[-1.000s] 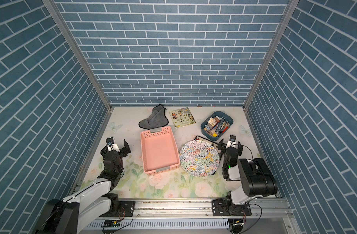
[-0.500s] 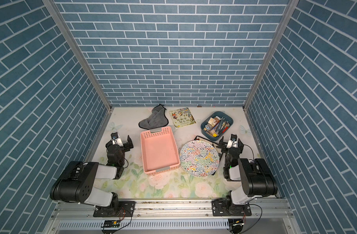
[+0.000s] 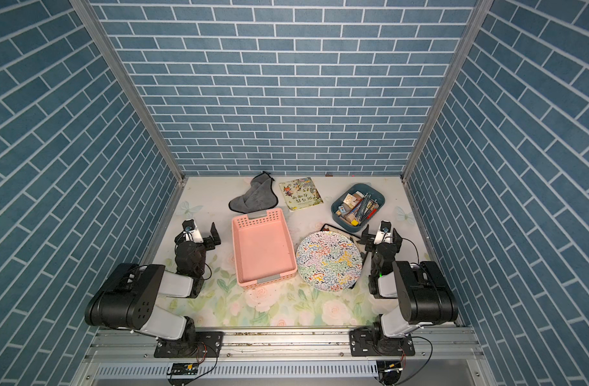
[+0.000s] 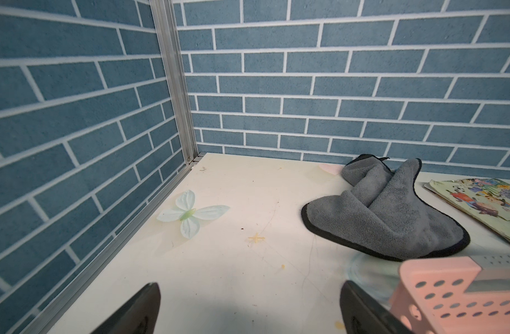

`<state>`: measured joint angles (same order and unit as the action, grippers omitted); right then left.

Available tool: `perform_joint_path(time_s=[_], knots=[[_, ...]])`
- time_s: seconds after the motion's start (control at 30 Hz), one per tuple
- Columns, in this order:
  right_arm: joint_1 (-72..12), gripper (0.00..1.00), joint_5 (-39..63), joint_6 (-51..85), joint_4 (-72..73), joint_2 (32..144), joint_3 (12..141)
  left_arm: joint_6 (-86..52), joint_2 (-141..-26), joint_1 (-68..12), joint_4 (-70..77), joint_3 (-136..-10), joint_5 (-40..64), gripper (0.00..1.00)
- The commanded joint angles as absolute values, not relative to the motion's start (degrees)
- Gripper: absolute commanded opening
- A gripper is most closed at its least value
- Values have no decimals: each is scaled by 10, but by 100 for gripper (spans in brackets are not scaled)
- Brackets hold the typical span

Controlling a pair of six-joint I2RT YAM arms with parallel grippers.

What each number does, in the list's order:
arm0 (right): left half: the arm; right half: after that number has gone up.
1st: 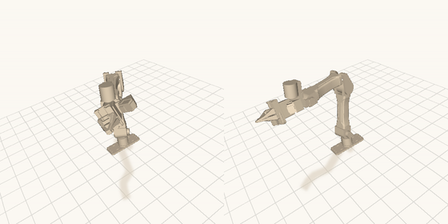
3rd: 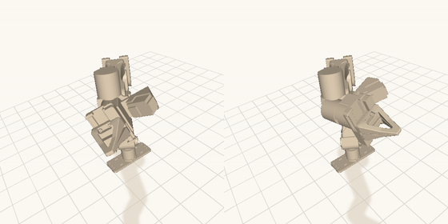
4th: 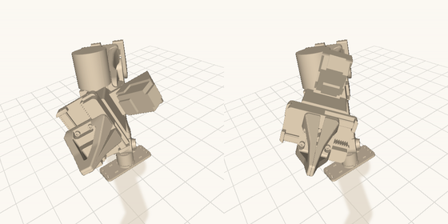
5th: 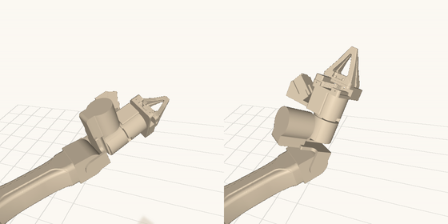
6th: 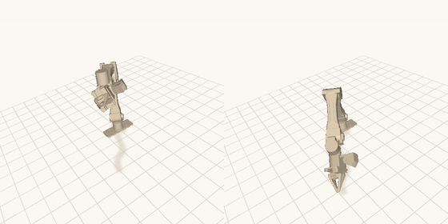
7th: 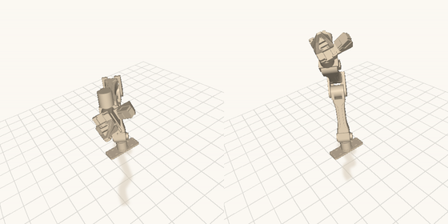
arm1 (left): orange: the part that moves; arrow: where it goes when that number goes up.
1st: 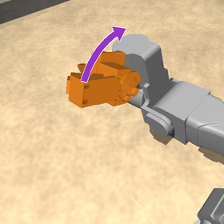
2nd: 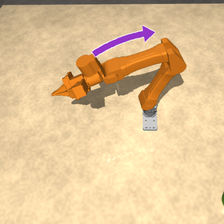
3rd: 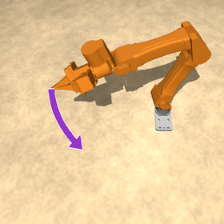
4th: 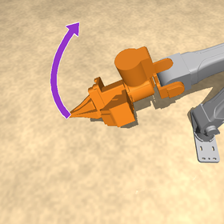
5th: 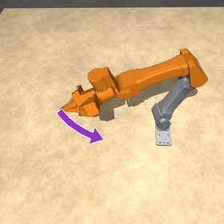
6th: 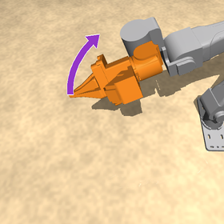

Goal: Wipe the wet plate dry
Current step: Reset both arms

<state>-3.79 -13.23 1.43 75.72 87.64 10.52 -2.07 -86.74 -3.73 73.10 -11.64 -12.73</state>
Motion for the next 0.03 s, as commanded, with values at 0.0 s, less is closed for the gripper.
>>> perform_joint_path(time_s=[0.0], knots=[[-39,100,-126,3,776,876,104,-18,-866,-34,741,-116,-123,100]])
